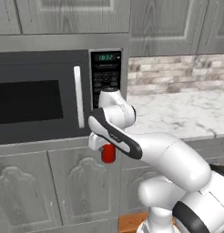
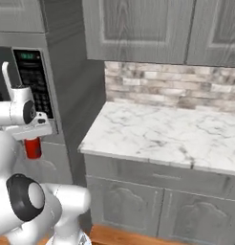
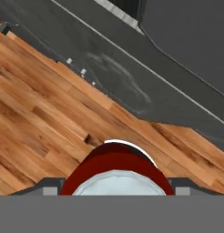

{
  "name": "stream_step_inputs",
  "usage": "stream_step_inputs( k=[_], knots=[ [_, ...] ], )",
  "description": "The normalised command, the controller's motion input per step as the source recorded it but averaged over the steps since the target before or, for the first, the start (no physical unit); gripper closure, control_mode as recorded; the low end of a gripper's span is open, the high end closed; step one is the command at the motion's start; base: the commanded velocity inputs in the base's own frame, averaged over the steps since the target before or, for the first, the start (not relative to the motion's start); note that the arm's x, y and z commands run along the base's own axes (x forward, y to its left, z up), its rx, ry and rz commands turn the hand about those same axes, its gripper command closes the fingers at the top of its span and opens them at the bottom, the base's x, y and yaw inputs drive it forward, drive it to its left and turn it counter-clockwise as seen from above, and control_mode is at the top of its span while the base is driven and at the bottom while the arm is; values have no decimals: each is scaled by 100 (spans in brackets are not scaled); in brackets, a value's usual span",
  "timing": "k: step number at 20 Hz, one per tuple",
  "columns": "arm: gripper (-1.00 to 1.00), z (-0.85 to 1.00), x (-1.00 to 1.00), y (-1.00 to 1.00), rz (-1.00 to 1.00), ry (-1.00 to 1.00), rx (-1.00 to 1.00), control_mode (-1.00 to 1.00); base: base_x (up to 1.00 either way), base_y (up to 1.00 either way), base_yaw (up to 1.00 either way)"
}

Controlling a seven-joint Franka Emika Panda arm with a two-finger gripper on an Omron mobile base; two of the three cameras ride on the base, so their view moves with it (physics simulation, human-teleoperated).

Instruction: Four empty soda cans are scattered around the kitchen. Gather all the cans and cluster them next to the stove for recycling.

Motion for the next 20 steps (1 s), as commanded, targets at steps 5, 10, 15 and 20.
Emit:
stream_step_inputs(
  k=[5, 10, 15, 20],
  knots=[
    [100, 0, 0, 0, 0, 0, 0, 100, -16, 52, 50],
    [100, 0, 0, 0, 0, 0, 0, 100, -17, 49, 56],
    [100, 0, 0, 0, 0, 0, 0, 100, -19, 50, 55],
    [100, 0, 0, 0, 0, 0, 0, 100, -13, 49, 56]
  ],
)
